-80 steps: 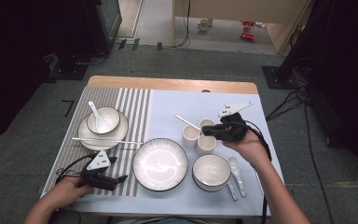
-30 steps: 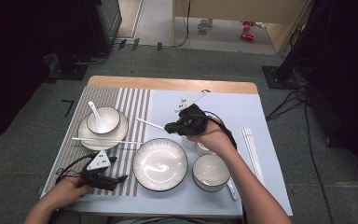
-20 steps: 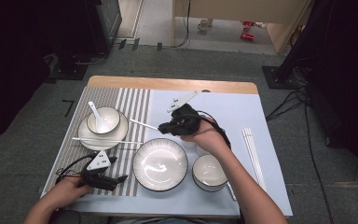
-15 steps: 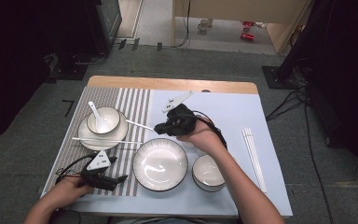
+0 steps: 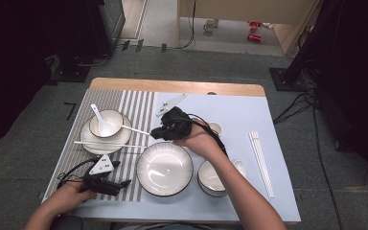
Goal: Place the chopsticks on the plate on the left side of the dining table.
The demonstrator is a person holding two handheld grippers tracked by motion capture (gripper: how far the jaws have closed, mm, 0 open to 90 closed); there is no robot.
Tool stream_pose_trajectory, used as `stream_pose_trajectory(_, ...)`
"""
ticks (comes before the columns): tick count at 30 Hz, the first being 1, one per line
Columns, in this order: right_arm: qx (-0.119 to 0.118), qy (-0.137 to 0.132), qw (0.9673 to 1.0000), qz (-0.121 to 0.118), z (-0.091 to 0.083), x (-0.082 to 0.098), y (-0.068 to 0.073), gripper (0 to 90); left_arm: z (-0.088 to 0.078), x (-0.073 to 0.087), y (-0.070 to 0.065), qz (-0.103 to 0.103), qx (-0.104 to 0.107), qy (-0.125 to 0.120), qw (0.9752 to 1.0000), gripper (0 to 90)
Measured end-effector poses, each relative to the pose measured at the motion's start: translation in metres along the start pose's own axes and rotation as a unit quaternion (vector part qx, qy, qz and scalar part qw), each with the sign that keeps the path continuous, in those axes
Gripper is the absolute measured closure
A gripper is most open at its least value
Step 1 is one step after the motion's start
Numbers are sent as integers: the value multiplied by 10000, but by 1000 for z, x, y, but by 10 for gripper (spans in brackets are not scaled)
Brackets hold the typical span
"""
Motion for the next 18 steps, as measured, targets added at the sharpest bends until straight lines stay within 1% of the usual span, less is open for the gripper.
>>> stream_pose_trajectory(5, -30, 1, 10000, 4, 5, -3, 4, 853, 0, 0, 0, 9, 0, 1, 10000, 171)
stream_pose_trajectory(6, -55, 12, 10000, -35, 9, -4, 6, 853, 0, 0, 0, -6, 1, -12, 10000, 171)
stream_pose_trajectory(9, -75, 18, 10000, -63, 11, -5, 8, 853, 0, 0, 0, -4, -1, -10, 10000, 171)
stream_pose_trajectory(12, -80, 64, 9999, -105, 18, -8, 11, 853, 0, 0, 0, -7, 2, -12, 10000, 171)
stream_pose_trajectory(18, -103, 88, 9998, -130, 25, -13, 14, 853, 0, 0, 0, -8, 4, -14, 10000, 171)
Point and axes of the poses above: each handheld gripper's, and its own axes: z roughly forward along the jaws, x roughly out of its underside, y roughly to its left, the point moved 10 cm from there along z, roughly forward along the jaws, and after that the axes turned 5 degrees about y, right-handed, at the moved point
